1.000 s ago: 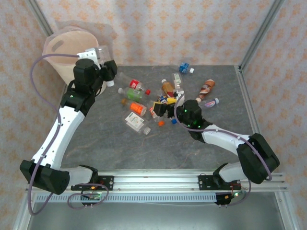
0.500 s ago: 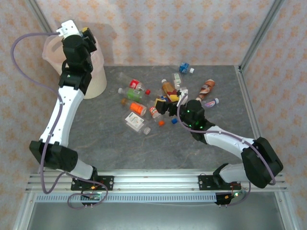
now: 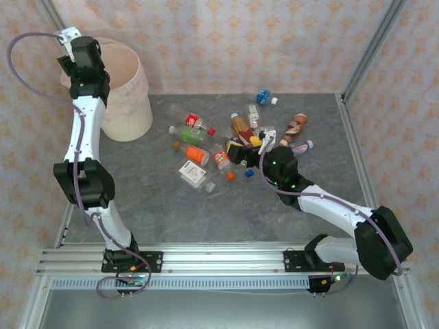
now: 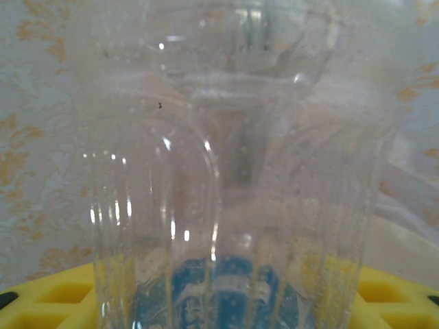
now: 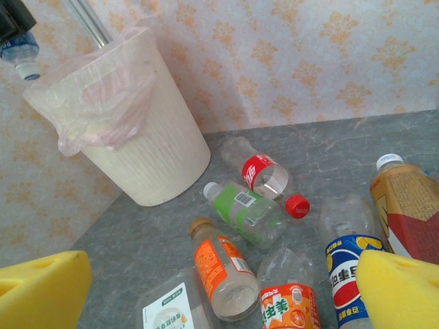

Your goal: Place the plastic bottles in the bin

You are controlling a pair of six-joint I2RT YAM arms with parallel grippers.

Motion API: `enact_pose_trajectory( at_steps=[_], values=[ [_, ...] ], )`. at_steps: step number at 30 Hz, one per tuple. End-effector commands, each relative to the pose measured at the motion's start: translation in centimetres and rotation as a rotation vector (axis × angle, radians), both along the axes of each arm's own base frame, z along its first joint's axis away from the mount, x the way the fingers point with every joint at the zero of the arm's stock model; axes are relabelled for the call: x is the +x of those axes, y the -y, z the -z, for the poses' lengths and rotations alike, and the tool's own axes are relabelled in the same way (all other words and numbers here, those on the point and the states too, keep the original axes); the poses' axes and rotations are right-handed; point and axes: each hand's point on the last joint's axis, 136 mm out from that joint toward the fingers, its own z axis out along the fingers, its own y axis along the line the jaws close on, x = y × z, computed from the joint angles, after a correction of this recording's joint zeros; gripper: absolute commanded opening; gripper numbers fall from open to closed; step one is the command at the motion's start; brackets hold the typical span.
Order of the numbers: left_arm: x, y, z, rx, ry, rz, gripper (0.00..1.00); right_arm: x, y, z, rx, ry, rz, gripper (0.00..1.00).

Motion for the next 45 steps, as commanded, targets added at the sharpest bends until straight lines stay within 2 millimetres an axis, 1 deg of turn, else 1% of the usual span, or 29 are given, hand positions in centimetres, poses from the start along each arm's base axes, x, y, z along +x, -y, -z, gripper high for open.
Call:
enact_pose_trajectory(
  at_steps=[1, 3, 6, 11, 12, 13, 14, 16, 17, 19, 24, 27, 31, 32, 35, 36, 39, 40, 43, 44, 45],
  values=[
    [0.5, -1.2, 0.6, 0.026, -0.081, -0.041, 0.51, -0.2, 0.5, -0.1, -0.021, 0.018, 0.023, 0.99],
    [1.2, -2.1, 1.6, 0.025, -0.125, -0.054, 0.5, -0.1, 0.5, -0.1, -0.027, 0.016, 0.026, 0.99],
    [2.1, -2.5, 2.5, 0.051, -0.178, -0.052, 0.51, -0.2, 0.8, -0.1, -0.03, 0.016, 0.035, 0.99],
    [2.4, -3.0, 3.8, 0.075, -0.229, -0.073, 0.54, 0.1, 1.5, 0.9, -0.058, 0.002, 0.076, 0.99],
    [2.3, -3.2, 4.0, 0.077, -0.234, -0.088, 0.56, 0.1, 1.6, 1.1, -0.064, -0.003, 0.085, 0.99],
    [2.2, -3.4, 4.2, 0.076, -0.236, -0.108, 0.6, 0.2, 1.9, 1.1, -0.065, -0.006, 0.099, 0.99],
    [2.1, -3.6, 4.4, 0.074, -0.241, -0.126, 0.66, 0.5, 2.2, 1.3, -0.066, -0.016, 0.124, 0.99],
    [1.8, -3.7, 4.5, 0.058, -0.24, -0.144, 0.77, 0.7, 2.8, 1.8, -0.074, -0.046, 0.164, 0.99],
    [1.7, -3.6, 4.4, 0.045, -0.236, -0.141, 0.81, 0.8, 3.1, 2.0, -0.083, -0.057, 0.18, 0.99],
    [1.5, -3.2, 4.2, 0.022, -0.227, -0.12, 0.84, 0.7, 3.8, 1.4, -0.078, -0.054, 0.213, 0.99],
    [0.9, -2.2, 3.2, -0.024, -0.199, -0.073, 0.9, 1.1, 5.7, 2.4, -0.097, -0.091, 0.316, 0.99],
    [0.3, -1.8, 2.8, -0.044, -0.186, -0.072, 0.92, 1.4, 7.0, 3.6, -0.118, -0.152, 0.379, 0.99],
    [-0.1, -0.4, 2.4, -0.085, -0.162, 0.004, 0.96, 1.9, 8.4, 5.0, -0.103, -0.237, 0.412, 0.99],
    [-0.1, 0.1, 2.3, -0.098, -0.152, 0.034, 1.0, 2.0, 9.0, 5.4, -0.098, -0.257, 0.429, 0.99],
    [-0.5, 1.8, 1.3, -0.132, -0.111, 0.115, 1.0, 2.4, 10.7, 6.2, -0.073, -0.312, 0.486, 0.99],
    [-0.8, 2.5, 0.4, -0.14, -0.087, 0.145, 1.0, 2.4, 11.2, 6.4, -0.064, -0.326, 0.502, 0.99],
    [-1.3, 4.8, -1.5, -0.156, -0.037, 0.241, 1.0, 2.7, 13.1, 7.3, -0.031, -0.387, 0.574, 0.99],
    [-1.7, 5.5, -2.3, -0.154, -0.018, 0.261, 1.0, 2.8, 14.0, 8.4, -0.03, -0.443, 0.613, 0.99],
    [-3.0, 7.9, -4.4, -0.174, 0.057, 0.335, 1.0, 3.3, 16.1, 10.2, -0.001, -0.568, 0.702, 0.99],
    [-3.4, 8.8, -5.1, -0.185, 0.092, 0.369, 1.0, 3.4, 16.6, 10.9, 0.004, -0.601, 0.721, 0.99],
    [-3.7, 9.9, -5.4, -0.202, 0.127, 0.409, 1.0, 3.7, 16.9, 11.3, 0.02, -0.63, 0.736, 0.99]
  ],
)
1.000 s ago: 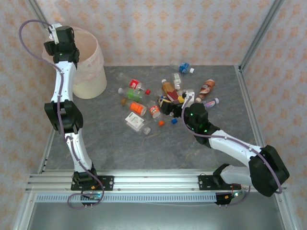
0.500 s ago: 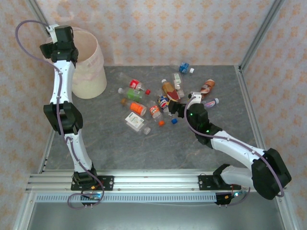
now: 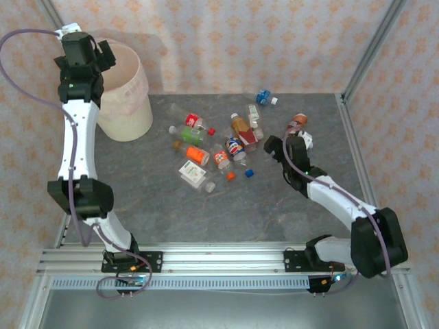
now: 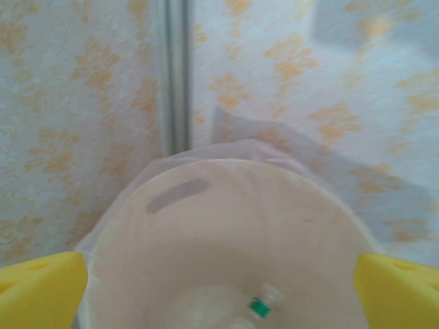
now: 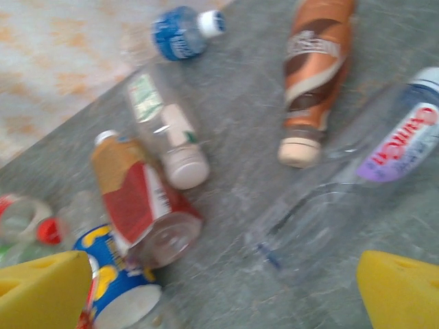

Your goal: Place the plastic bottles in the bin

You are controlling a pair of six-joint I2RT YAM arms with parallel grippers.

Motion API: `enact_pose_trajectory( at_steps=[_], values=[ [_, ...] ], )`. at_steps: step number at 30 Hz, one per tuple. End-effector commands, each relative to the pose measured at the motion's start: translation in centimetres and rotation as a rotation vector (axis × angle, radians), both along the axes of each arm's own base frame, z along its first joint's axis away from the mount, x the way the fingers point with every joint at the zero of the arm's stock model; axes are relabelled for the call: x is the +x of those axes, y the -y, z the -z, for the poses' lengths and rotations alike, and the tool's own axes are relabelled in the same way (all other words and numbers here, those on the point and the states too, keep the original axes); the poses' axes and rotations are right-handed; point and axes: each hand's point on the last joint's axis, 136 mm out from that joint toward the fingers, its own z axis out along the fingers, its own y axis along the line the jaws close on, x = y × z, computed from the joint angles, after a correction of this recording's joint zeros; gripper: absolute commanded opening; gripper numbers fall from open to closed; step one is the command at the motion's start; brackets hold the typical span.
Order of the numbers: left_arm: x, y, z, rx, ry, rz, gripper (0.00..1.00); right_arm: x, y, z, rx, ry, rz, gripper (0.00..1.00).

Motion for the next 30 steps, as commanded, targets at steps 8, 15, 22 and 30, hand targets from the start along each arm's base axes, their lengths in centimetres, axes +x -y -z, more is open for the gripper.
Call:
enact_pose_trajectory(
  at_steps=[8, 15, 22, 30],
  values=[
    [-3.7, 10.5, -1.4, -0.188, 0.163, 0.312, 1.0, 0.7, 3.1, 4.3, 0.207, -0.185, 0.306, 0.99],
    [-6.7, 16.3, 2.0, -0.392, 0.148, 0.5, 1.0, 2.0, 3.1, 4.6, 0.242, -0.203, 0.379, 0.99],
    [-8.5, 18.3, 7.3, -0.529, 0.094, 0.516, 1.0, 3.7, 2.1, 6.5, 0.278, -0.337, 0.455, 1.0],
    [-9.7, 18.7, 10.9, -0.555, -0.012, 0.511, 1.0, 4.8, 1.3, 8.9, 0.322, -0.422, 0.522, 0.99]
  ],
)
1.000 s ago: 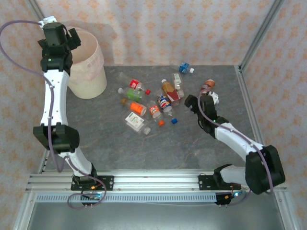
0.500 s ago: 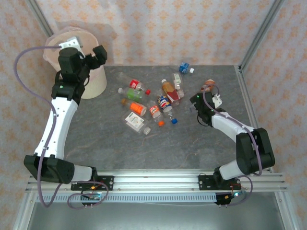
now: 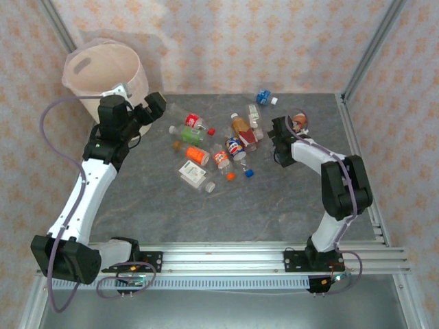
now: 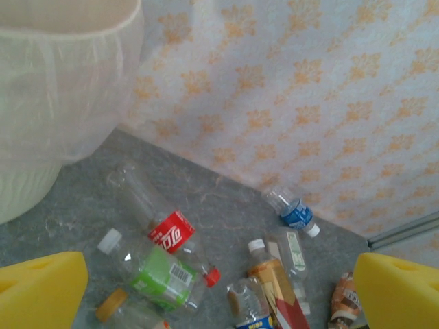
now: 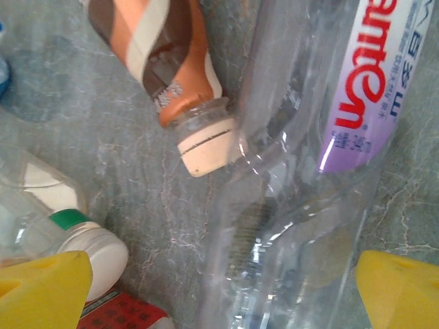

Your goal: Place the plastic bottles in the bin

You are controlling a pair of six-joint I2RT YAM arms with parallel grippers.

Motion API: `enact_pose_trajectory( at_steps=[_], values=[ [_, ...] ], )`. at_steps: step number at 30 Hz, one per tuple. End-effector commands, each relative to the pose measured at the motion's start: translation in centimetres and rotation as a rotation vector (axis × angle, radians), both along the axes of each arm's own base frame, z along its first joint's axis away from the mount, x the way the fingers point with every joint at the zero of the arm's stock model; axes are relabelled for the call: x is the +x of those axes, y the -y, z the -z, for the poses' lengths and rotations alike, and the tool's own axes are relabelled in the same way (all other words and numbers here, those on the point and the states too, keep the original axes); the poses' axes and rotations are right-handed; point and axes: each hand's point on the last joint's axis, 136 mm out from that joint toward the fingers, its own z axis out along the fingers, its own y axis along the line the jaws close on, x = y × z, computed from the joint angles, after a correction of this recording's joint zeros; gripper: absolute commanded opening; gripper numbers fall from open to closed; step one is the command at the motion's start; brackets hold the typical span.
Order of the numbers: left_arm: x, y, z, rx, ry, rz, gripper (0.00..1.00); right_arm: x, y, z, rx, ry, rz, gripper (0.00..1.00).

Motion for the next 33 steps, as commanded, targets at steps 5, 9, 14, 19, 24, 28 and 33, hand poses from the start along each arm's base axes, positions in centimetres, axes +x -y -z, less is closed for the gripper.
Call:
enact_pose_trajectory(
  at_steps=[5, 9, 14, 19, 24, 28, 33],
  values=[
    [-1.7, 0.4, 1.1, -0.023, -0.044, 0.019, 1.0, -0.8, 0.6, 2.2, 0.023, -0.07, 0.093, 0.98],
    [-1.7, 0.6, 1.6, -0.018, -0.064, 0.029, 1.0, -0.4, 0.5, 3.0, 0.03, -0.068, 0.107, 0.94],
    [-1.6, 0.5, 2.7, -0.016, -0.102, 0.024, 1.0, -0.4, 0.3, 3.9, 0.038, -0.076, 0.101, 0.86],
    [-1.6, 1.1, 3.0, -0.022, -0.107, 0.06, 1.0, -0.9, 0.7, 3.8, 0.03, -0.038, 0.091, 0.73],
    [-1.7, 1.3, 3.4, -0.014, -0.122, 0.073, 1.0, -1.4, 1.0, 2.6, 0.038, 0.093, 0.057, 0.59],
    [-1.6, 1.4, 3.7, -0.02, -0.127, 0.081, 1.0, -2.7, 1.4, 1.2, -0.01, 0.121, -0.005, 0.55],
    [-1.1, 3.4, 3.9, -0.048, -0.127, 0.171, 1.0, -4.4, 1.1, -1.6, -0.083, 0.231, -0.157, 0.51]
  ],
)
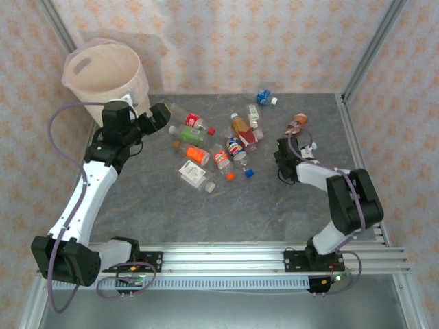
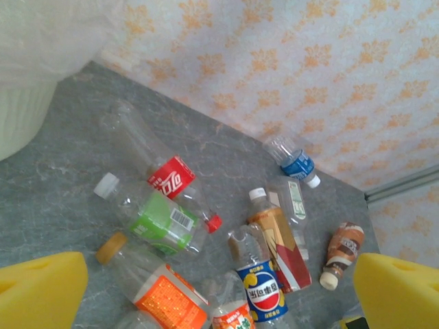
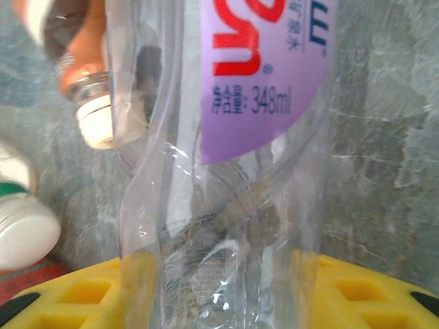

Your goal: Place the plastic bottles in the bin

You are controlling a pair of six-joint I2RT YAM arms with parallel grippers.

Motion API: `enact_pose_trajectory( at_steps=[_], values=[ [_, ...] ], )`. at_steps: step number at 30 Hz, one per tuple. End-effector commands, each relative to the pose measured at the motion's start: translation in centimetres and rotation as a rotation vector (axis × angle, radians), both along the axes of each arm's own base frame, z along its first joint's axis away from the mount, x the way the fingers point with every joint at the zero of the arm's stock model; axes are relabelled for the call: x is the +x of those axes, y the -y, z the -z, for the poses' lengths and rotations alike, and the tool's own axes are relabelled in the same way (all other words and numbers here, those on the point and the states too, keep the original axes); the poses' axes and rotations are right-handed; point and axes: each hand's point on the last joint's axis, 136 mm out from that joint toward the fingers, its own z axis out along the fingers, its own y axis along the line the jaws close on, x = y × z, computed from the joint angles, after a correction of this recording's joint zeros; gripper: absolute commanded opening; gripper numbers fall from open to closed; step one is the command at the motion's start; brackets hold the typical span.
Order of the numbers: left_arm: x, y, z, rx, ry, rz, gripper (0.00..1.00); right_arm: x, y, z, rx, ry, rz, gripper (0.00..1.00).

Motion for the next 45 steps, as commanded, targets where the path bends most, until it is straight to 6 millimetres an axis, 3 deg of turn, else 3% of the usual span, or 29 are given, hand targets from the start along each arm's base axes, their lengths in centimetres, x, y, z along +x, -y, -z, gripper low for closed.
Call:
enact_pose_trajectory(
  at_steps=[1, 9, 16, 23, 31, 35, 40, 45],
  values=[
    [0.2, 2.1, 0.4, -0.026, -0.007, 0.09, 1.0, 0.4, -0.4, -4.0, -0.097, 0.149, -0.139, 0.51],
    [0.6, 8.7, 1.0, -0.02, -0.019, 0.305, 1.0, -0.9, -5.6, -8.9, -0.185, 0.37, -0.518, 0.46],
    [0.9, 14.3, 2.1, -0.068, -0.047, 0.459, 1.0, -1.4, -11.1, -11.5, -0.135, 0.55, -0.739, 0.46],
    [1.7, 19.7, 2.0, -0.252, -0.067, 0.606, 1.0, -3.3, -17.1, -13.1, -0.102, 0.617, -1.023, 0.47],
    [2.1, 21.6, 3.7, -0.16, -0.121, 0.638, 1.0, -5.5, -21.7, -14.5, -0.086, 0.678, -1.26, 0.47],
    [2.4, 23.3, 3.8, -0.161, -0.113, 0.666, 1.0, -5.4, -22.6, -15.1, -0.07, 0.685, -1.282, 0.47],
    [3.6, 22.6, 6.2, -0.06, -0.205, 0.571, 1.0, -5.5, -23.5, -16.1, -0.047, 0.714, -1.296, 0.47],
    [3.5, 23.6, 6.9, -0.028, -0.233, 0.59, 0.9, -6.0, -24.2, -16.5, -0.044, 0.714, -1.339, 0.47]
  ],
)
